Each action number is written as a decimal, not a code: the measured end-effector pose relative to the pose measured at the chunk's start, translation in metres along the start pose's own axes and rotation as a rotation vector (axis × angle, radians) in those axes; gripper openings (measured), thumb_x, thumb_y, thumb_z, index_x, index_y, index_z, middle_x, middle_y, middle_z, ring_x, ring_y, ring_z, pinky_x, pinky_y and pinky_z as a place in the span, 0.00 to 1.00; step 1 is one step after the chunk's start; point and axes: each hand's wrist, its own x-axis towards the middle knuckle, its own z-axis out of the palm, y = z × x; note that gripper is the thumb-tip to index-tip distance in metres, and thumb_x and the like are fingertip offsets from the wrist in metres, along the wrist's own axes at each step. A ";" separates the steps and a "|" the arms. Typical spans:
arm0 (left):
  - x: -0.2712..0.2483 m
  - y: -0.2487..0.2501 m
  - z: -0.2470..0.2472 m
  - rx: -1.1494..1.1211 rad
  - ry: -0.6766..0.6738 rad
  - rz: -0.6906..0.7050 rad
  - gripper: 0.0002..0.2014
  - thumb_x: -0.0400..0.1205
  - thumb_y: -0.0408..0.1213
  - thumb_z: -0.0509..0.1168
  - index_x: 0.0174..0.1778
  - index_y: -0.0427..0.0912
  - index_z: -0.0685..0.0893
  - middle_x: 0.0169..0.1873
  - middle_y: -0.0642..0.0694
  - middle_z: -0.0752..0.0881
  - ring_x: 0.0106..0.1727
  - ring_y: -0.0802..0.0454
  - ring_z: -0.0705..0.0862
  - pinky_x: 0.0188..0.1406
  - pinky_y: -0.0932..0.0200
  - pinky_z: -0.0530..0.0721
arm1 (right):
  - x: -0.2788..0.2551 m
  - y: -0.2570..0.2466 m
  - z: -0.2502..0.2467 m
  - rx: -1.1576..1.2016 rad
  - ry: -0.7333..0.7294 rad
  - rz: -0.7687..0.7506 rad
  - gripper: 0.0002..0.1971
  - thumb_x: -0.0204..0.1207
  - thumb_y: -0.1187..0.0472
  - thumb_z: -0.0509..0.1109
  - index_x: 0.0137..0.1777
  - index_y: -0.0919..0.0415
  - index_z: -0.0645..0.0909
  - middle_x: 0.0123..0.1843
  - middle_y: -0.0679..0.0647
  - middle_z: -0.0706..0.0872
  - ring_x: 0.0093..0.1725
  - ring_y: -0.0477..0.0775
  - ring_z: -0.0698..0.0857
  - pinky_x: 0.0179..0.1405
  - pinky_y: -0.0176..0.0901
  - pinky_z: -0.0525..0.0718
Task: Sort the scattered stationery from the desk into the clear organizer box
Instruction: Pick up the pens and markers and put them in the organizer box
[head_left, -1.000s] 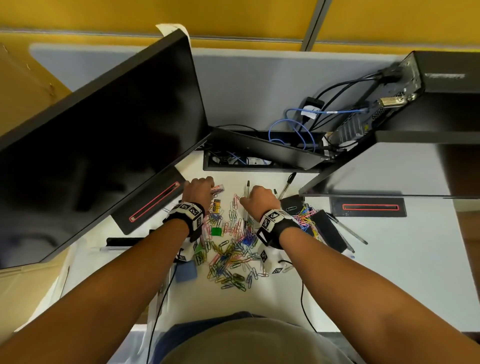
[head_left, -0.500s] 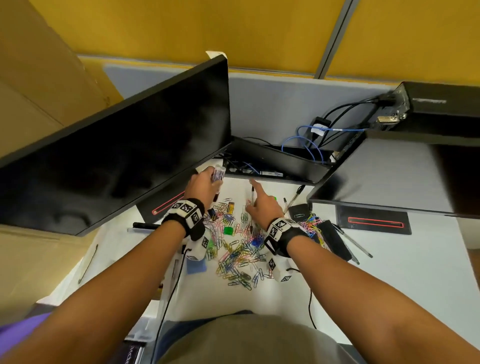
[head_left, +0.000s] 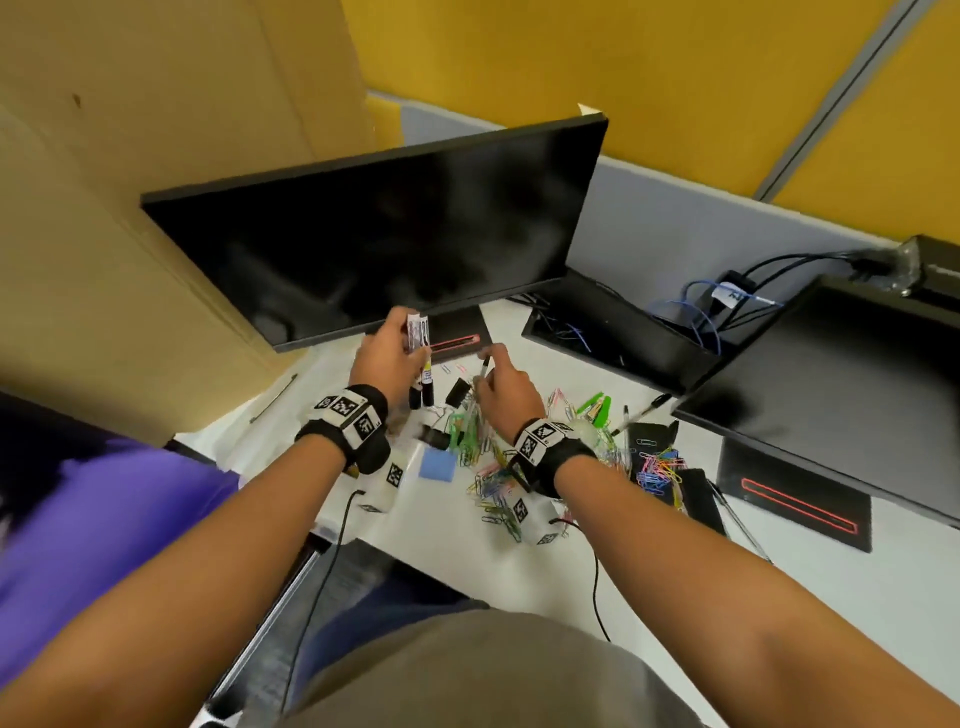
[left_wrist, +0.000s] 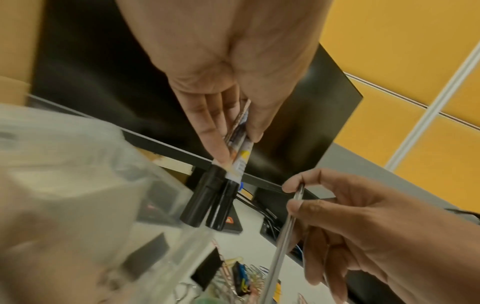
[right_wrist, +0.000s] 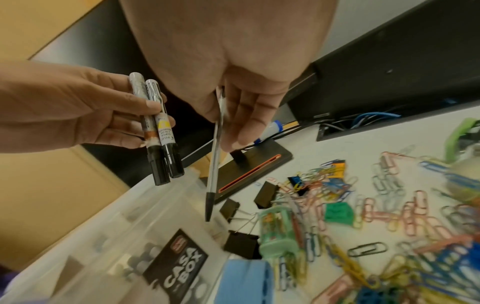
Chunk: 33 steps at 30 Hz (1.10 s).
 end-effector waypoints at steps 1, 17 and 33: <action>-0.006 -0.006 -0.006 0.010 0.021 -0.001 0.16 0.81 0.39 0.69 0.59 0.59 0.73 0.40 0.49 0.86 0.43 0.46 0.87 0.45 0.44 0.90 | -0.001 -0.008 0.006 0.009 -0.015 -0.024 0.13 0.84 0.57 0.61 0.65 0.48 0.66 0.35 0.58 0.85 0.36 0.64 0.85 0.38 0.56 0.85; -0.065 -0.068 -0.074 0.243 -0.025 0.010 0.12 0.78 0.34 0.69 0.49 0.57 0.80 0.41 0.47 0.86 0.42 0.47 0.85 0.41 0.56 0.84 | -0.011 -0.057 0.041 -0.003 -0.072 -0.162 0.13 0.84 0.58 0.61 0.65 0.45 0.67 0.31 0.54 0.83 0.31 0.57 0.84 0.31 0.50 0.84; -0.062 -0.102 -0.048 0.724 -0.425 0.192 0.10 0.83 0.38 0.65 0.57 0.57 0.82 0.53 0.47 0.84 0.51 0.46 0.85 0.52 0.54 0.84 | -0.024 -0.047 0.028 -0.004 -0.028 -0.134 0.11 0.85 0.57 0.61 0.65 0.48 0.68 0.30 0.53 0.81 0.30 0.56 0.81 0.30 0.49 0.82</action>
